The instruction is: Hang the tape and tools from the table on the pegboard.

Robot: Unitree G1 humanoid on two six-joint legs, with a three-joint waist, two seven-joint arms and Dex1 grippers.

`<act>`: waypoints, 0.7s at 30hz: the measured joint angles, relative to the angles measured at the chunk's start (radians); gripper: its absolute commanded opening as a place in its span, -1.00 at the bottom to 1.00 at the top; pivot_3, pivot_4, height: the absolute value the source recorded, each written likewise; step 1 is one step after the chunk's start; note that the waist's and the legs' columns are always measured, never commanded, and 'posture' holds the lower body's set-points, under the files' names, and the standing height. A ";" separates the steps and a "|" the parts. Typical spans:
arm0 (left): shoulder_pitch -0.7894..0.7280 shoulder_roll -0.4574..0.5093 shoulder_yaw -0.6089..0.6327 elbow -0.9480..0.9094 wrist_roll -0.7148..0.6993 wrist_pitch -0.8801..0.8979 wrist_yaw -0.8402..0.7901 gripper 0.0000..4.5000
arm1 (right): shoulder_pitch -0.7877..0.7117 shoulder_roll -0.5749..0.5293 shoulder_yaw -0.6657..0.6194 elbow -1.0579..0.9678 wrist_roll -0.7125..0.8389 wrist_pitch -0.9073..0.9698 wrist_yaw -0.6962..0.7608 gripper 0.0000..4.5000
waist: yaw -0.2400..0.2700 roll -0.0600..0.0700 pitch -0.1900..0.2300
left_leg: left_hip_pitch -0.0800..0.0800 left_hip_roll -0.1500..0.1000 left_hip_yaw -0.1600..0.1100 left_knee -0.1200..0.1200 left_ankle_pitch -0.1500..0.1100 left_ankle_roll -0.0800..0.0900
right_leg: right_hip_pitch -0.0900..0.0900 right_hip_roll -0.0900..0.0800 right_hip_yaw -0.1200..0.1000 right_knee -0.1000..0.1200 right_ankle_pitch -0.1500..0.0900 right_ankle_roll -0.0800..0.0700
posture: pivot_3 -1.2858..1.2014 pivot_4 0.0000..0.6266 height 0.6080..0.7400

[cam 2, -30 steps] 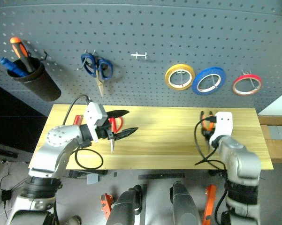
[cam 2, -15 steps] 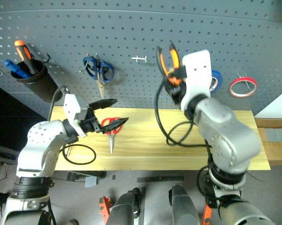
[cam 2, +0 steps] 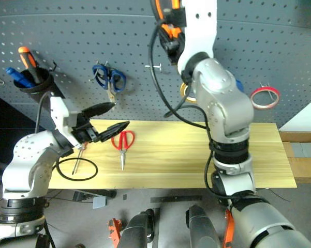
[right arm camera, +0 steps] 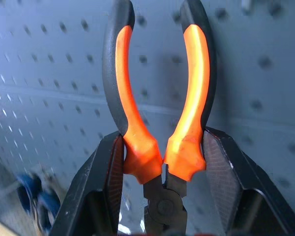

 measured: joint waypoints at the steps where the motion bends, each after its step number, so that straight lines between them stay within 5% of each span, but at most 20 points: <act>1: 0.000 0.002 0.002 -0.001 -0.002 0.001 0.004 0.75 | -0.003 0.011 0.006 0.020 -0.006 -0.032 -0.003 -0.17 | 0.001 0.000 0.000 | 0.000 0.000 0.000 0.000 0.000 0.000 | 0.000 0.000 0.000 0.000 0.000 0.000 | -0.01 -0.40 1.00; 21: -0.045 0.004 -0.029 -0.002 -0.008 0.001 0.008 0.75 | -0.030 0.123 0.092 0.539 -0.201 -0.661 -0.025 -0.17 | 0.019 -0.003 -0.004 | 0.001 0.000 0.000 0.000 0.001 -0.001 | 0.000 0.001 -0.001 0.001 0.001 -0.002 | 0.02 -0.38 1.00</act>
